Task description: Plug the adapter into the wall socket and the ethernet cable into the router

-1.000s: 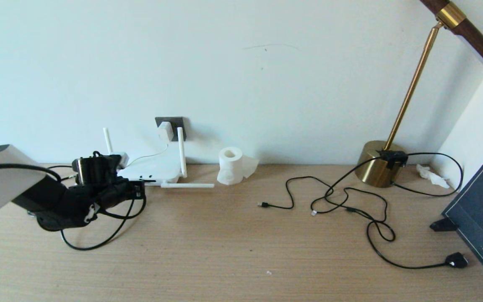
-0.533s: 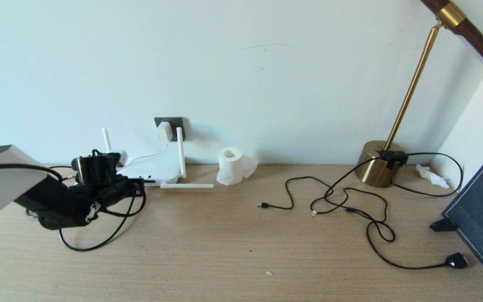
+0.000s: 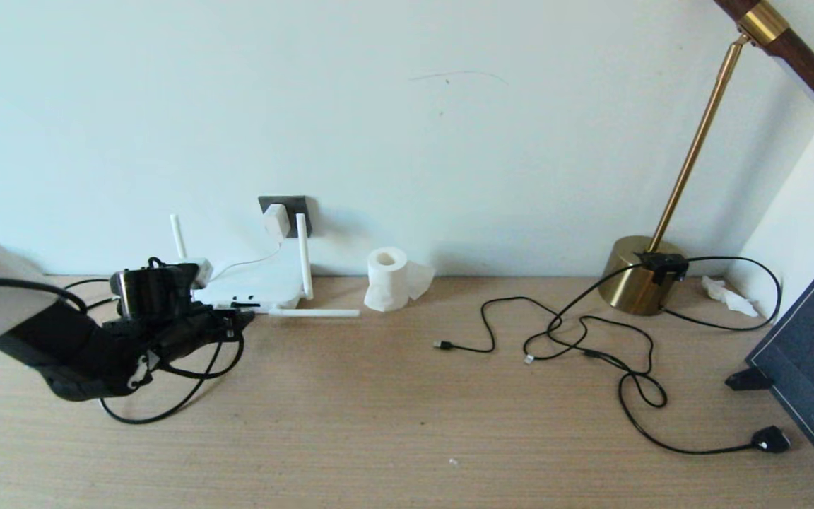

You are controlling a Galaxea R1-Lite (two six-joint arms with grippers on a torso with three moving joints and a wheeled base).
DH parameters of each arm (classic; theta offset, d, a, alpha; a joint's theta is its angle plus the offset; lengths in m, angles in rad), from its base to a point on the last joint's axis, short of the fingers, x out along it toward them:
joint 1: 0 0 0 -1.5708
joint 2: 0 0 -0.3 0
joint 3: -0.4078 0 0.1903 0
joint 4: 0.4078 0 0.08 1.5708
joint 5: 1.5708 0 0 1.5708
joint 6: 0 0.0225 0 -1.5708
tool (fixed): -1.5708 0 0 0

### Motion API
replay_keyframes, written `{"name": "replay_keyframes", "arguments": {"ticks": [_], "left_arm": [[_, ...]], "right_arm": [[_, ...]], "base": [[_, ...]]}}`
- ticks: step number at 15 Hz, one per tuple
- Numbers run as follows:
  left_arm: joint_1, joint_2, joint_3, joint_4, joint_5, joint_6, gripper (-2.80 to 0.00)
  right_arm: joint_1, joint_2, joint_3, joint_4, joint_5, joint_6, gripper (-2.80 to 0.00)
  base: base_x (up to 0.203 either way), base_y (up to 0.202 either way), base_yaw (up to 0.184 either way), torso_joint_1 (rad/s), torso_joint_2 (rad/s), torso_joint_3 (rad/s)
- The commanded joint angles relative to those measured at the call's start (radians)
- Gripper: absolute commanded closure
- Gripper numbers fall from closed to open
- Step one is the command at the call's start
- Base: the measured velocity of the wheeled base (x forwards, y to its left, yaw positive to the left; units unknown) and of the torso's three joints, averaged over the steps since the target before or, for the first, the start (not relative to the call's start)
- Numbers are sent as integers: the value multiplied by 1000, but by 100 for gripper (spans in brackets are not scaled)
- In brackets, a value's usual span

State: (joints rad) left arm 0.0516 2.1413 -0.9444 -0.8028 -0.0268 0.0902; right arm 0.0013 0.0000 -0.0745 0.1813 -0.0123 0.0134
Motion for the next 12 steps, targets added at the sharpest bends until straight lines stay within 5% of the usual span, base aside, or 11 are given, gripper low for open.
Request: {"name": "replay_keyframes", "arguments": {"ticks": [1, 9, 10, 12], "left_arm": [[-12, -105, 83, 0, -3, -1, -280], [-108, -580, 387, 4, -11, -5, -280], [-120, -662, 419, 8, -9, -5, 0], [-146, -840, 472, 42, -6, -4, 0]], "right_arm": [[0, 2, 0, 1, 0, 0, -280], [0, 2, -1, 1, -5, -7, -280], [0, 2, -1, 1, -5, -7, -280], [0, 2, -1, 1, -1, -2, -280]], "base": [[0, 0, 0, 0, 0, 0], [0, 0, 0, 0, 0, 0], [0, 0, 0, 0, 0, 0], [0, 0, 0, 0, 0, 0]]}}
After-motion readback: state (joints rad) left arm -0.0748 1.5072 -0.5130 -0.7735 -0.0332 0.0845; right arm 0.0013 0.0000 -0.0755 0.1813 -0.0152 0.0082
